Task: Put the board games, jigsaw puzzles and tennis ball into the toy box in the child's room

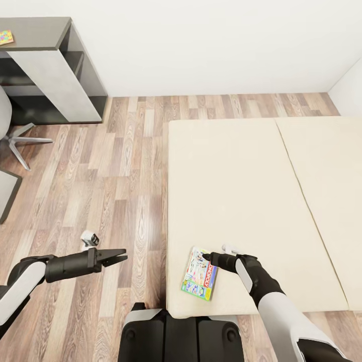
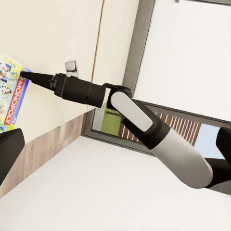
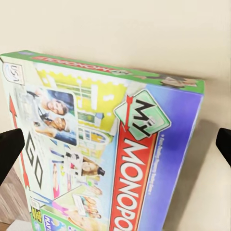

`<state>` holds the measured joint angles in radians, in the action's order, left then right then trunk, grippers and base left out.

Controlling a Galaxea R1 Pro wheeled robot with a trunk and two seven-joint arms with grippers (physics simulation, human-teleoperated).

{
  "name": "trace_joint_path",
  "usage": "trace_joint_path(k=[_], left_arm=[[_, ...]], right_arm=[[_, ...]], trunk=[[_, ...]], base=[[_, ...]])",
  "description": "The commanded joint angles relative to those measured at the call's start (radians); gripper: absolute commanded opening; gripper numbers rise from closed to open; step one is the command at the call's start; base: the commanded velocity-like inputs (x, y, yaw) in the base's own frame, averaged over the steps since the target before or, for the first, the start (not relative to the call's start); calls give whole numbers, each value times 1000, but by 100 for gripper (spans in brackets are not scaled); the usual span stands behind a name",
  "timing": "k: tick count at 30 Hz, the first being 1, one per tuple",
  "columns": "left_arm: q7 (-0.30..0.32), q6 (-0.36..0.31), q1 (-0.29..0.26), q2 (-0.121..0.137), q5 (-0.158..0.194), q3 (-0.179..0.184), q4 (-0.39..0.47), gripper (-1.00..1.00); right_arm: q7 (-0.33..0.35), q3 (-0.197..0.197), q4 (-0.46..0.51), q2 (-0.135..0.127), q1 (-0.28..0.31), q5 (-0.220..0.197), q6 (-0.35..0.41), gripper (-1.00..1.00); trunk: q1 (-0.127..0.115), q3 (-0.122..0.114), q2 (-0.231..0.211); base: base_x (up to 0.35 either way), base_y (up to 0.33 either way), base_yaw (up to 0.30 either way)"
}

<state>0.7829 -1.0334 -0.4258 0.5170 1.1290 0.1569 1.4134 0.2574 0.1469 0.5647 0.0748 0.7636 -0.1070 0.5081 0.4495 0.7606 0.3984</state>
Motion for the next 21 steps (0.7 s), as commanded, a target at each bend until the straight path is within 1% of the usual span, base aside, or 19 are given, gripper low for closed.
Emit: trace_joint_path(k=[1,10,21], left_arm=[[4,-3,-1,1,1,1,-1,100],[8,-1,-1,0,0,1,-2,100],[8,0,-1,0,0,1,-2,100]], right_arm=[[2,7,1,1,0,-5,7,100],[2,7,1,10,0,-5,7,100],[2,7,1,15,0,-5,6,100]], trunk=[[1,2,2],[1,11,2],[1,14,2]], base=[[0,0,0],[0,0,0],[0,0,0]])
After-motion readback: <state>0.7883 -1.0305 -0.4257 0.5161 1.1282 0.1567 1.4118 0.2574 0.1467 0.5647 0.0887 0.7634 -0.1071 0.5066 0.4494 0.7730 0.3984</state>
